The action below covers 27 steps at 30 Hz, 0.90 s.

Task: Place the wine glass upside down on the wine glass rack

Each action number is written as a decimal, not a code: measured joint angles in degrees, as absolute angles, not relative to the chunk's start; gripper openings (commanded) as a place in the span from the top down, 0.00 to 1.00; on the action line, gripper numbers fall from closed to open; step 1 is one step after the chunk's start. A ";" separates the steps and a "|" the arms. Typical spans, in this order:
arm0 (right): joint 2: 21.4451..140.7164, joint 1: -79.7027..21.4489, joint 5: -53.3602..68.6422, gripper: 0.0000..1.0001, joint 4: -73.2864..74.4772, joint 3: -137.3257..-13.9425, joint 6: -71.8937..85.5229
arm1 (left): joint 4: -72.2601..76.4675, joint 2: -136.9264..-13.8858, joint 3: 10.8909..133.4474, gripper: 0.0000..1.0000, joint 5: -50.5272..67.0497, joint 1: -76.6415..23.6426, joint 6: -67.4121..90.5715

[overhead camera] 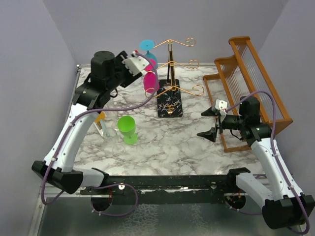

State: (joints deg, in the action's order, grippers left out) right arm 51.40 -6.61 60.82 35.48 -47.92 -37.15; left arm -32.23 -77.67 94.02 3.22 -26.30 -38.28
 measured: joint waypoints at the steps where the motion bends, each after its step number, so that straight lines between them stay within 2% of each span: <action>1: 51.40 -6.61 60.75 0.00 35.46 -47.92 -37.15 | -32.64 -76.05 93.10 0.38 3.22 -24.67 -37.58; 6: 51.44 -6.55 60.20 0.00 35.16 -47.79 -37.10 | -35.14 -68.03 86.94 0.30 3.70 -16.88 -32.45; 15: 52.34 -6.35 58.94 0.00 34.50 -47.40 -36.86 | -39.31 -62.11 78.17 0.28 10.98 -1.61 -21.47; 21: 52.36 -6.31 58.30 0.01 34.24 -47.05 -36.49 | -42.44 -62.24 73.45 0.25 14.31 2.11 -18.44; 27: 52.36 -6.26 57.91 0.00 34.00 -46.92 -36.21 | -44.25 -63.88 73.17 0.17 14.87 2.79 -17.93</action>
